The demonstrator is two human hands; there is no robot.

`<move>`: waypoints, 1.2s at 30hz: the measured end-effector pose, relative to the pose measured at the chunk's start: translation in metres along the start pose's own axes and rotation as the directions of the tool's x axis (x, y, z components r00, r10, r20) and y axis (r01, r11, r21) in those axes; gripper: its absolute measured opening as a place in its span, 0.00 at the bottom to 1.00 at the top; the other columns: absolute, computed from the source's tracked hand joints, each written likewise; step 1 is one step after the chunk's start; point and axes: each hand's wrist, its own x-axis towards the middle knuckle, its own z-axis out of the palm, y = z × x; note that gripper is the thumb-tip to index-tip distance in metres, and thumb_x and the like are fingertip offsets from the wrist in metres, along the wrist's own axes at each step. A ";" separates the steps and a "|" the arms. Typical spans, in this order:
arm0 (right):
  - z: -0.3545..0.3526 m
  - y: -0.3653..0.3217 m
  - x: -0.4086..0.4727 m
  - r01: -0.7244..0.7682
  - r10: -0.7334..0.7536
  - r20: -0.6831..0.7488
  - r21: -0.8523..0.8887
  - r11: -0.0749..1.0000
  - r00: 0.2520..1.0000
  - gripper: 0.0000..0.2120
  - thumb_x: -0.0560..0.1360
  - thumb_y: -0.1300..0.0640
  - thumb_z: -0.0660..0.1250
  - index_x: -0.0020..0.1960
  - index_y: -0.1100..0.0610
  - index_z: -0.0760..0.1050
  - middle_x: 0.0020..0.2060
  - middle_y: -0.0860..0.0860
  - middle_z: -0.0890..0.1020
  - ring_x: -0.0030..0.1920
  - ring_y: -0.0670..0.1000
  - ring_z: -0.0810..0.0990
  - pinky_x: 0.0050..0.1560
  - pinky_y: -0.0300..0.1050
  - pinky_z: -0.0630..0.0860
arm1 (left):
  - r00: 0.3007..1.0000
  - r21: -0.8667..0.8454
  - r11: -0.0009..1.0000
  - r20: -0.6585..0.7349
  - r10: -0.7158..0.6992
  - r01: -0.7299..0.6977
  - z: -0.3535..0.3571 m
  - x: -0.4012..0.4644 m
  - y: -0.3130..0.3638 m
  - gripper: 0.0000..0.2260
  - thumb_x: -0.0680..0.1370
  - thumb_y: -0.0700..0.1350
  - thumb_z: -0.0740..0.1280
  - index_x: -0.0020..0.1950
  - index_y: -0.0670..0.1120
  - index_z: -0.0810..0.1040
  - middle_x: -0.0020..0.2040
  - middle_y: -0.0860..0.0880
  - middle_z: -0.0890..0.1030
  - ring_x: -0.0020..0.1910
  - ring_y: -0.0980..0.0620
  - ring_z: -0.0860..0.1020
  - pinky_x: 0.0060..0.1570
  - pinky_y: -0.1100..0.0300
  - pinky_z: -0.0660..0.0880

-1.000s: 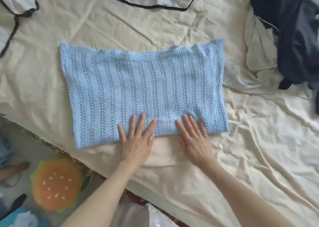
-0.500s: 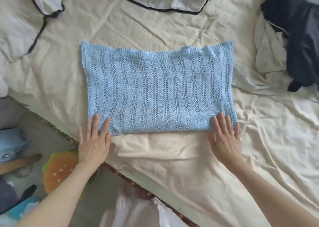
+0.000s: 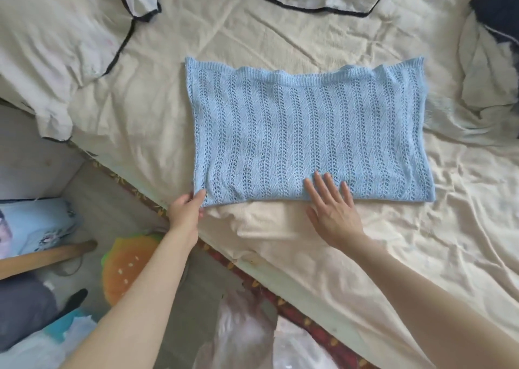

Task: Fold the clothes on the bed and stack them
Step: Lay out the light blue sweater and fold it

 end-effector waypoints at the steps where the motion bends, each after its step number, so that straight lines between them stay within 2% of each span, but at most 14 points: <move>1: 0.000 0.000 0.001 -0.001 0.001 0.013 -0.001 1.000 1.000 0.29 0.82 0.45 0.46 0.77 0.49 0.37 0.77 0.50 0.40 0.76 0.52 0.37 0.73 0.54 0.34 | 1.000 -0.058 0.998 -0.002 -0.011 0.011 -0.003 -0.002 0.001 0.06 0.78 0.41 0.67 0.53 0.41 0.76 0.41 0.50 0.76 0.33 0.54 0.69 0.34 0.64 0.69; 4: -0.002 -0.001 0.004 -0.006 0.006 0.034 -0.012 1.000 0.999 0.29 0.82 0.44 0.45 0.77 0.49 0.36 0.77 0.50 0.39 0.76 0.53 0.36 0.73 0.54 0.33 | 0.998 -0.116 0.992 -0.028 0.056 -0.059 -0.009 -0.013 0.011 0.05 0.78 0.42 0.67 0.53 0.43 0.75 0.43 0.52 0.76 0.37 0.55 0.72 0.38 0.63 0.73; 6: -0.007 -0.004 0.003 -0.010 0.007 0.072 0.032 0.999 0.997 0.29 0.82 0.45 0.46 0.77 0.49 0.37 0.77 0.50 0.39 0.76 0.52 0.36 0.73 0.54 0.34 | 0.987 -0.006 0.987 -0.032 0.159 -0.159 -0.009 -0.022 0.019 0.09 0.78 0.44 0.67 0.56 0.41 0.76 0.47 0.50 0.78 0.43 0.53 0.76 0.47 0.59 0.76; 8: -0.014 -0.007 0.001 -0.022 0.012 0.065 0.156 0.987 0.998 0.28 0.82 0.47 0.49 0.78 0.50 0.42 0.78 0.50 0.43 0.77 0.52 0.39 0.74 0.54 0.36 | 0.970 0.081 0.968 -0.029 0.239 -0.236 -0.003 -0.035 0.031 0.13 0.78 0.46 0.67 0.59 0.40 0.76 0.53 0.46 0.78 0.50 0.49 0.76 0.56 0.52 0.75; 10: -0.024 -0.007 0.001 -0.037 0.033 0.018 0.375 0.926 0.999 0.28 0.82 0.50 0.54 0.78 0.53 0.49 0.78 0.51 0.49 0.77 0.52 0.44 0.74 0.52 0.42 | 0.949 0.106 0.946 -0.038 0.312 -0.307 0.008 -0.050 0.047 0.10 0.77 0.46 0.67 0.55 0.42 0.75 0.53 0.45 0.78 0.51 0.48 0.76 0.57 0.50 0.74; 12: -0.038 -0.003 -0.001 -0.112 0.123 0.035 0.707 0.698 0.992 0.28 0.81 0.53 0.59 0.77 0.55 0.54 0.76 0.53 0.59 0.76 0.51 0.55 0.73 0.46 0.51 | 0.914 0.138 0.907 -0.028 0.404 -0.397 0.027 -0.067 0.064 0.06 0.77 0.45 0.68 0.50 0.46 0.73 0.47 0.49 0.78 0.49 0.48 0.76 0.51 0.54 0.74; 14: -0.053 0.007 -0.007 -0.213 0.186 0.162 0.928 0.306 0.969 0.26 0.81 0.54 0.60 0.76 0.55 0.56 0.72 0.53 0.67 0.72 0.49 0.65 0.69 0.42 0.59 | 0.864 0.189 0.848 -0.003 0.504 -0.494 0.053 -0.086 0.077 0.06 0.76 0.45 0.68 0.46 0.48 0.72 0.41 0.53 0.76 0.44 0.50 0.75 0.46 0.58 0.71; 17: -0.069 0.038 -0.019 -0.270 0.206 0.304 0.946 -0.177 0.930 0.23 0.81 0.51 0.58 0.74 0.55 0.61 0.69 0.53 0.71 0.66 0.50 0.71 0.68 0.47 0.65 | 0.782 0.262 0.746 0.065 0.620 -0.613 0.106 -0.122 0.091 0.06 0.76 0.43 0.69 0.46 0.47 0.72 0.36 0.57 0.73 0.40 0.51 0.73 0.41 0.61 0.66; 19: -0.077 0.068 -0.028 -0.249 0.217 0.341 0.899 -0.361 0.915 0.21 0.81 0.50 0.57 0.72 0.56 0.64 0.66 0.54 0.74 0.63 0.52 0.74 0.64 0.49 0.69 | 0.726 0.258 0.683 0.131 0.675 -0.683 0.149 -0.147 0.093 0.06 0.75 0.42 0.69 0.46 0.46 0.72 0.35 0.56 0.74 0.39 0.48 0.74 0.39 0.61 0.65; 22: -0.083 0.115 -0.039 -0.176 0.260 0.351 0.836 -0.520 0.899 0.15 0.82 0.51 0.55 0.64 0.56 0.70 0.58 0.55 0.78 0.55 0.52 0.78 0.58 0.49 0.73 | 0.622 0.259 0.566 0.291 0.727 -0.783 0.216 -0.183 0.077 0.05 0.75 0.39 0.68 0.48 0.40 0.75 0.41 0.45 0.80 0.43 0.42 0.77 0.42 0.55 0.67; 25: -0.079 0.157 -0.045 -0.123 0.306 0.362 0.798 -0.590 0.881 0.15 0.82 0.49 0.52 0.59 0.56 0.71 0.50 0.52 0.80 0.49 0.50 0.78 0.51 0.45 0.75 | 0.491 0.249 0.426 0.529 0.692 -0.869 0.275 -0.205 0.044 0.06 0.76 0.38 0.66 0.51 0.37 0.75 0.49 0.40 0.80 0.49 0.40 0.77 0.47 0.52 0.67; 29: -0.064 0.191 -0.044 -0.148 0.305 0.380 0.803 -0.577 0.873 0.18 0.82 0.46 0.52 0.59 0.56 0.73 0.44 0.51 0.79 0.41 0.48 0.77 0.41 0.41 0.73 | 0.403 0.367 0.169 0.817 0.412 -0.915 0.318 -0.202 -0.003 0.15 0.78 0.42 0.63 0.65 0.42 0.72 0.63 0.44 0.75 0.63 0.44 0.72 0.60 0.52 0.67; 33: -0.054 0.203 -0.033 -0.220 0.354 0.387 0.876 -0.428 0.852 0.12 0.79 0.51 0.61 0.57 0.57 0.75 0.44 0.52 0.82 0.39 0.47 0.80 0.35 0.36 0.77 | 0.372 0.505 -0.103 0.745 0.553 -0.857 0.288 -0.182 -0.013 0.20 0.71 0.39 0.70 0.63 0.46 0.76 0.62 0.47 0.77 0.64 0.45 0.72 0.59 0.50 0.64; 36: -0.052 0.203 -0.023 -0.245 0.466 0.378 0.915 -0.320 0.800 0.05 0.76 0.58 0.67 0.49 0.59 0.76 0.41 0.51 0.80 0.38 0.46 0.79 0.31 0.38 0.78 | 0.433 0.646 -0.153 0.650 0.625 -0.748 0.250 -0.159 -0.015 0.25 0.64 0.37 0.74 0.61 0.45 0.78 0.61 0.42 0.77 0.60 0.40 0.75 0.56 0.45 0.69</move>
